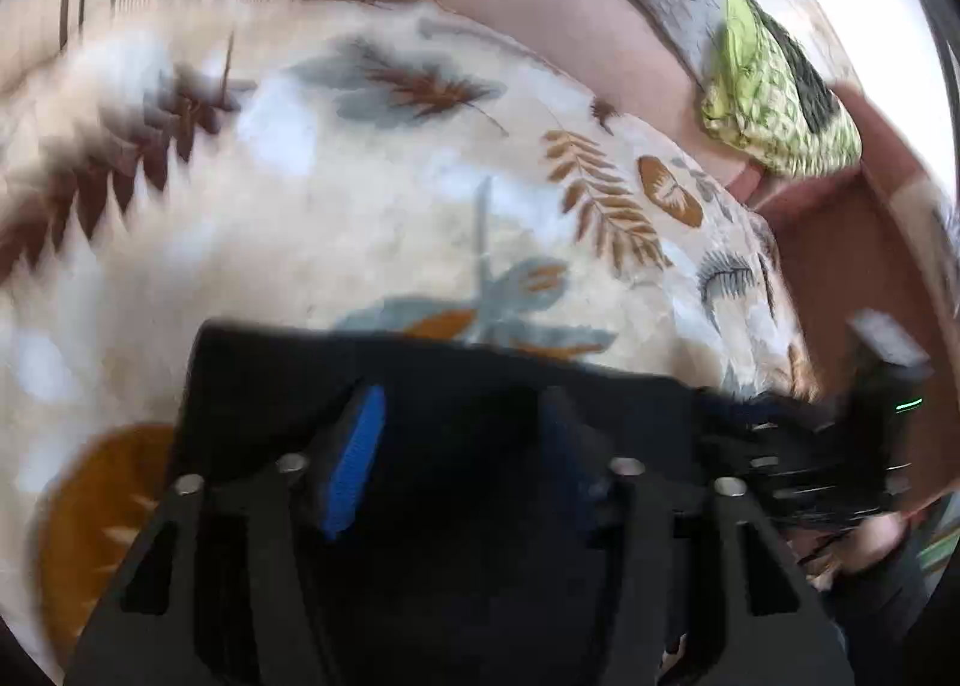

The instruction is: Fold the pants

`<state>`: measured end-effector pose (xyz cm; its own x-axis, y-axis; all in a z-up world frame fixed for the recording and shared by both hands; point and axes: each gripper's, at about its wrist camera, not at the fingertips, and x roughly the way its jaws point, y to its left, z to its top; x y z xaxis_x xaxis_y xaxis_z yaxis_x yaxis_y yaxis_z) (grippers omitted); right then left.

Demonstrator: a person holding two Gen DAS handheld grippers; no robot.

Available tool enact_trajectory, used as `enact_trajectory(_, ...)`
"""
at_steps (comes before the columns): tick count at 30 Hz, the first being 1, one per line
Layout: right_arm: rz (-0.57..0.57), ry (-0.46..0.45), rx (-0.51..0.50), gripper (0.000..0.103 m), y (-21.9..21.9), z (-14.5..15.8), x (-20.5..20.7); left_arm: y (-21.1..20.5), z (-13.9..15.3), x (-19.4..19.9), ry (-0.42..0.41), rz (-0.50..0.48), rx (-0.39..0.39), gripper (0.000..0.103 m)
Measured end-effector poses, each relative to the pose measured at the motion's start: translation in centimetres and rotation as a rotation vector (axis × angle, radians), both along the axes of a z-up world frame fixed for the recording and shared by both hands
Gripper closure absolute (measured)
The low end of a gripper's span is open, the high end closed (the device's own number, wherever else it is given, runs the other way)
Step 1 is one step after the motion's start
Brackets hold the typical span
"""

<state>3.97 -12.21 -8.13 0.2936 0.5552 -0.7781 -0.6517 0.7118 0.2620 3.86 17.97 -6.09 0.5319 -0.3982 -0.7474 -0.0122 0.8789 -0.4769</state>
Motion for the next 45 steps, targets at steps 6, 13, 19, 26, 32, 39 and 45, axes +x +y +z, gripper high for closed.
enact_trajectory(6, -0.056, -0.055, -0.001, 0.061, -0.1, 2.0, -0.5, 1.5, -0.5, -1.2, -0.039, -0.003, -0.042, 0.069)
enact_trajectory(13, -0.032, -0.011, -0.053, 0.057, 1.7, 0.8, 0.8, 1.0, -0.1, -1.1, -0.048, 0.023, -0.035, 0.069)
enact_trajectory(19, -0.195, -0.119, 0.019, 0.057, -5.0, 5.6, -2.2, 1.1, 0.5, -1.1, -0.035, 0.044, -0.046, 0.068)
enact_trajectory(26, -0.453, -0.177, -0.029, 0.051, -22.1, 6.3, -6.2, -3.8, 5.1, -4.5, -0.172, -0.053, 0.021, 0.05)
enact_trajectory(32, -0.549, -0.087, 0.011, 0.052, -28.5, 0.6, -6.4, -11.8, 1.9, -4.2, -0.05, -0.22, 0.11, 0.037)
enact_trajectory(39, -0.564, -0.175, 0.055, 0.051, -29.9, 5.3, -11.3, -12.1, 1.0, -3.9, -0.045, -0.229, 0.078, 0.021)
enact_trajectory(45, -0.772, -0.053, 0.272, 0.021, -34.5, 5.4, -16.0, -12.4, 0.7, -4.3, -0.083, -0.213, 0.031, 0.01)
